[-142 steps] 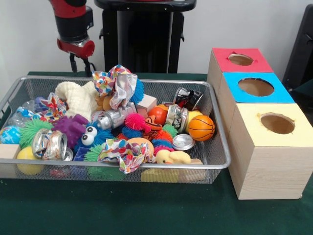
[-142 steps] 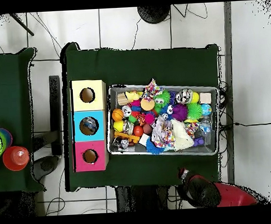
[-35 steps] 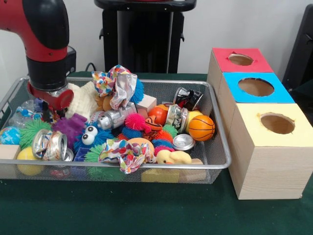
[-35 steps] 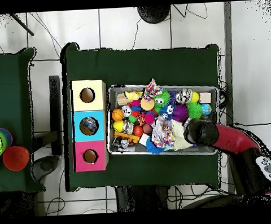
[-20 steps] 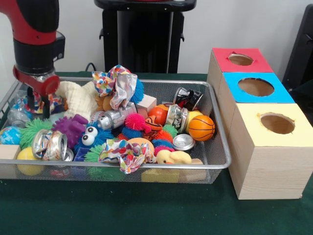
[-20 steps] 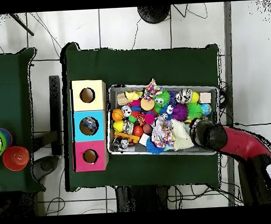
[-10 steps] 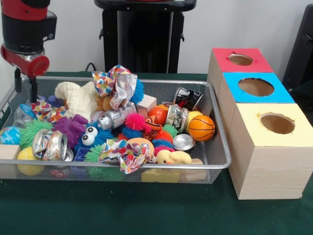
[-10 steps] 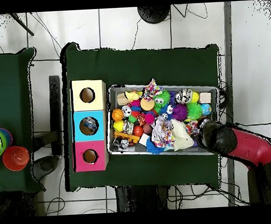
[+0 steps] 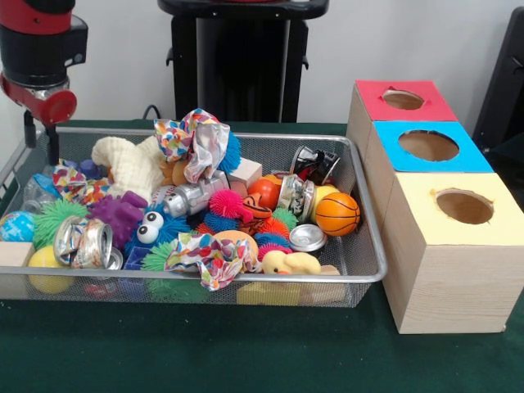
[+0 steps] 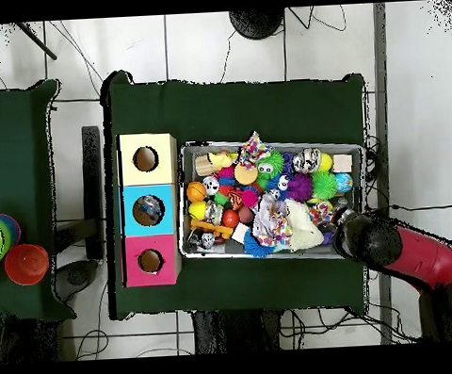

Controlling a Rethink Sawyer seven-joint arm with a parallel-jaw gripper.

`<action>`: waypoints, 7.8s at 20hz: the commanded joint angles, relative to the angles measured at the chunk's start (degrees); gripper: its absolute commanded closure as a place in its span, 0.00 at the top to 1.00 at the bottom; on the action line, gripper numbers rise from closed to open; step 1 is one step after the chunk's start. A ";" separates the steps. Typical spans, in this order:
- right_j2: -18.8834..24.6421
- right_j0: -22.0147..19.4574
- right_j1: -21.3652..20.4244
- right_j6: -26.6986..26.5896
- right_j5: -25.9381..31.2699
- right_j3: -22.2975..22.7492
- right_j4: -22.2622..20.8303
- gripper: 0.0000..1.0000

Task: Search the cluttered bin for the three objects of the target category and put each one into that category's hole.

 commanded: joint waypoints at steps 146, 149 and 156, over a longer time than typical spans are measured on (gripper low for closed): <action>-23.99 18.51 21.11 14.01 -14.97 0.05 43.88 1.00; -22.41 17.67 22.46 14.42 -15.65 -0.60 44.21 1.00; -20.88 16.74 23.72 14.33 -15.79 -1.95 44.08 1.00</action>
